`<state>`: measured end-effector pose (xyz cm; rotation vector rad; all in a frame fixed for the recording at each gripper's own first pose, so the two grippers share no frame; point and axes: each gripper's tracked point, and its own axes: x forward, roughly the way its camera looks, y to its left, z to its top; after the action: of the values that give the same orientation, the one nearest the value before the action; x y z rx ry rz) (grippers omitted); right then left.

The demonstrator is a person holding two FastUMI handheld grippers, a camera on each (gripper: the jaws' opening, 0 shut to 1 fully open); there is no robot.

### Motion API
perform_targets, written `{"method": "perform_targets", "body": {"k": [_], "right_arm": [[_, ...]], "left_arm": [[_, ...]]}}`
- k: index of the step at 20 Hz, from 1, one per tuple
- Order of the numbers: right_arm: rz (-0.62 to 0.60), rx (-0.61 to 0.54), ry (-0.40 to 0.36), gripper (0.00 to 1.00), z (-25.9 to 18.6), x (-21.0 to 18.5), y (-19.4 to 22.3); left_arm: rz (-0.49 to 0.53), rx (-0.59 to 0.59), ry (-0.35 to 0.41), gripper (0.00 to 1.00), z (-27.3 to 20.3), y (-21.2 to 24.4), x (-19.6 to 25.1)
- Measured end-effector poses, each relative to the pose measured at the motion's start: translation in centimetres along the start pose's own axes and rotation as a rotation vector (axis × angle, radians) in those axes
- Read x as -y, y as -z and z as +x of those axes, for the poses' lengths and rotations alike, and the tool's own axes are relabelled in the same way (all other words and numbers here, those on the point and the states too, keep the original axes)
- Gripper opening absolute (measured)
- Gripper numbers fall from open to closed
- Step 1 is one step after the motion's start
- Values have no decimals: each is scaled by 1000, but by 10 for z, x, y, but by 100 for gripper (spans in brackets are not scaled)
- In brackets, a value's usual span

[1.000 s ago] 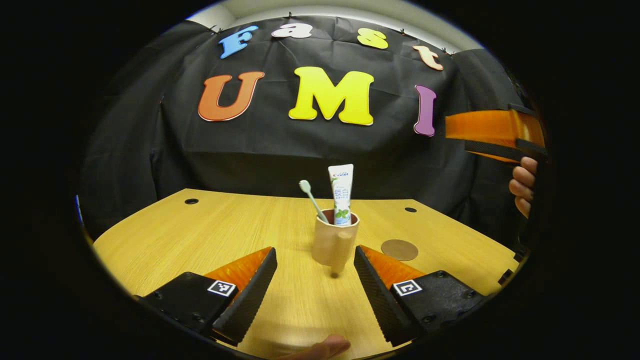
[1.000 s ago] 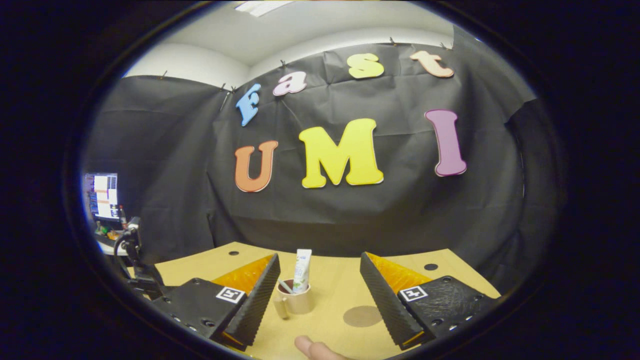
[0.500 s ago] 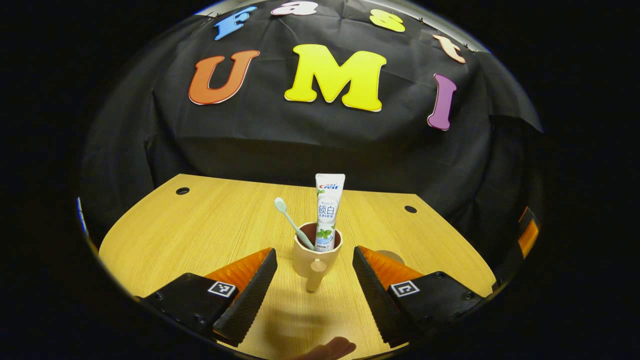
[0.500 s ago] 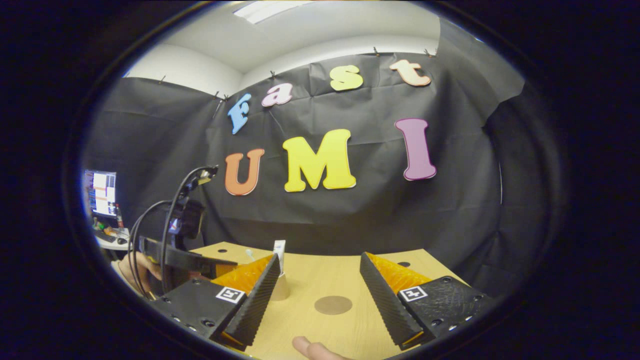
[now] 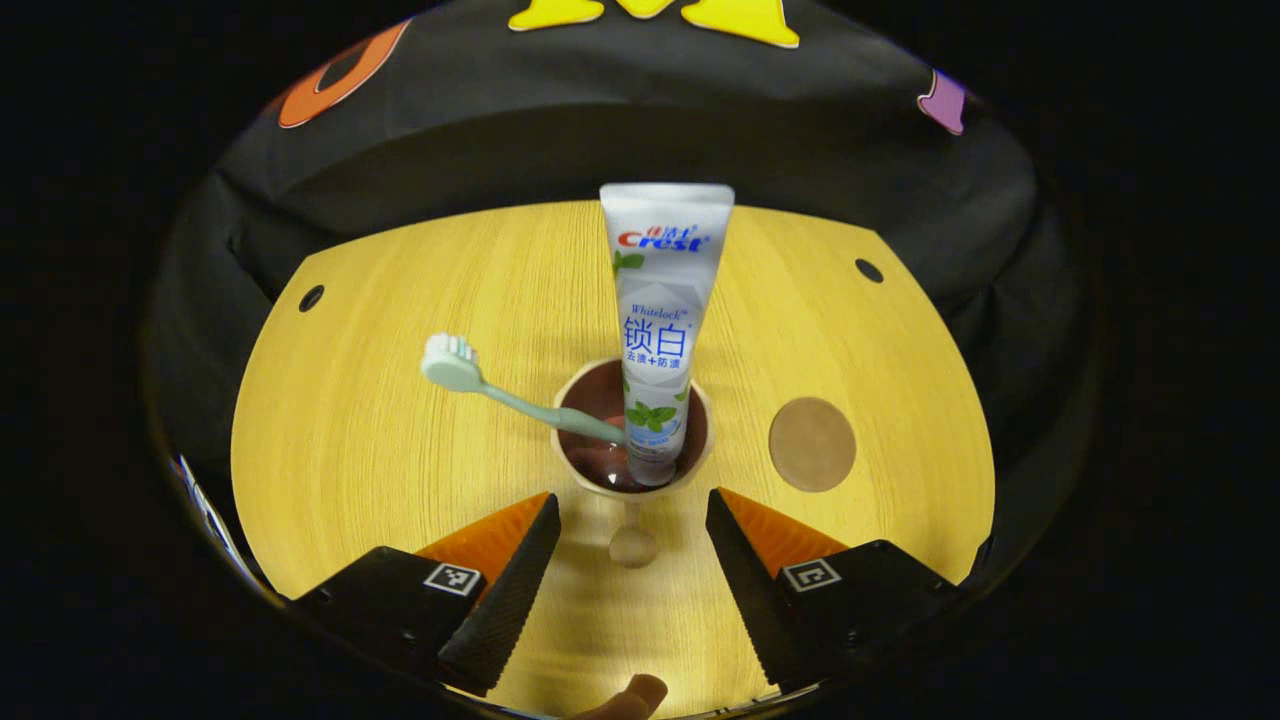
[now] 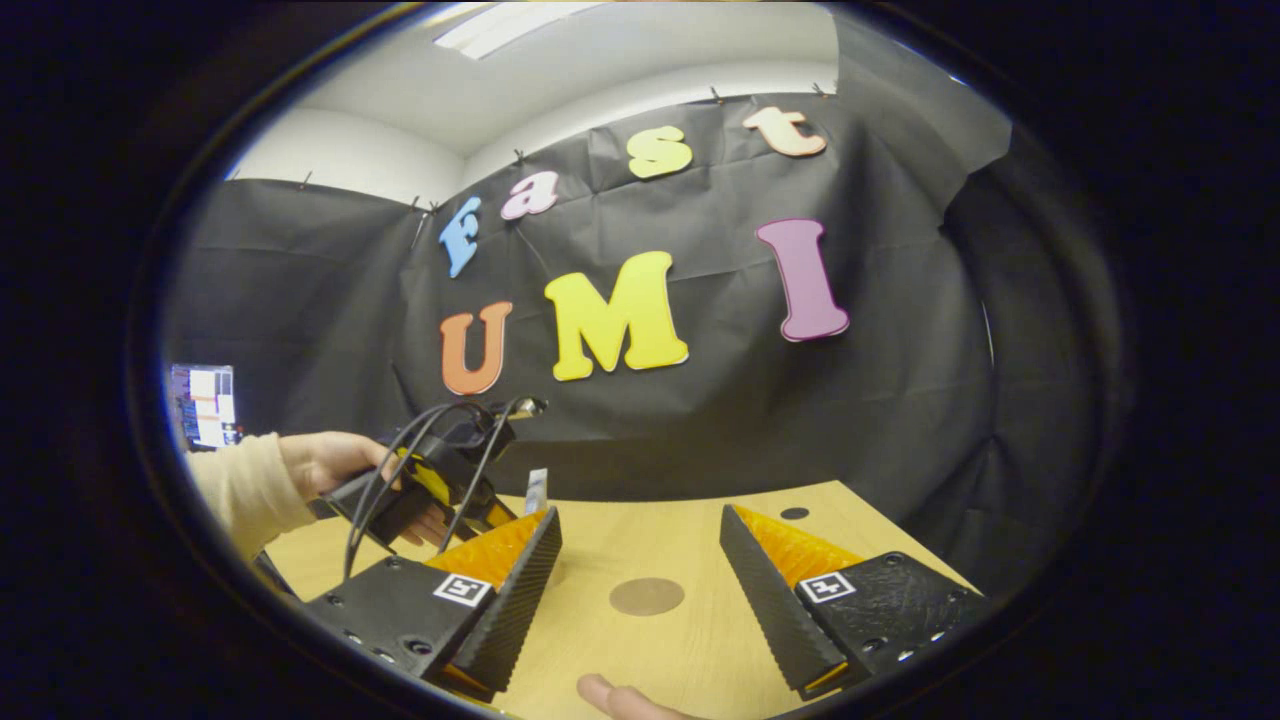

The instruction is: Put the toothbrush and toothpaste on the desktop into the cup, then pick up the cup and place it on the coaster on the desktop.

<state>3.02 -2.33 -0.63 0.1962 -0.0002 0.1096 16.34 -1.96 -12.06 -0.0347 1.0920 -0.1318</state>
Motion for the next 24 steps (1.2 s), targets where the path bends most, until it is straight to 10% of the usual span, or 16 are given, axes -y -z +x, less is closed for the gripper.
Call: {"method": "perform_targets", "body": {"k": [6,9,24], "right_arm": [[68,-52,-5,95,7,13,17],[86,-52,-3,92,8,15,16],[32,36,53,95,-3,29,-9]], "left_arm": [[-26,-151,-2,74,19,2,17],[-55,-151,-6,31,11,-6,25],[90,-23,98,30,-52,-87,87]]}}
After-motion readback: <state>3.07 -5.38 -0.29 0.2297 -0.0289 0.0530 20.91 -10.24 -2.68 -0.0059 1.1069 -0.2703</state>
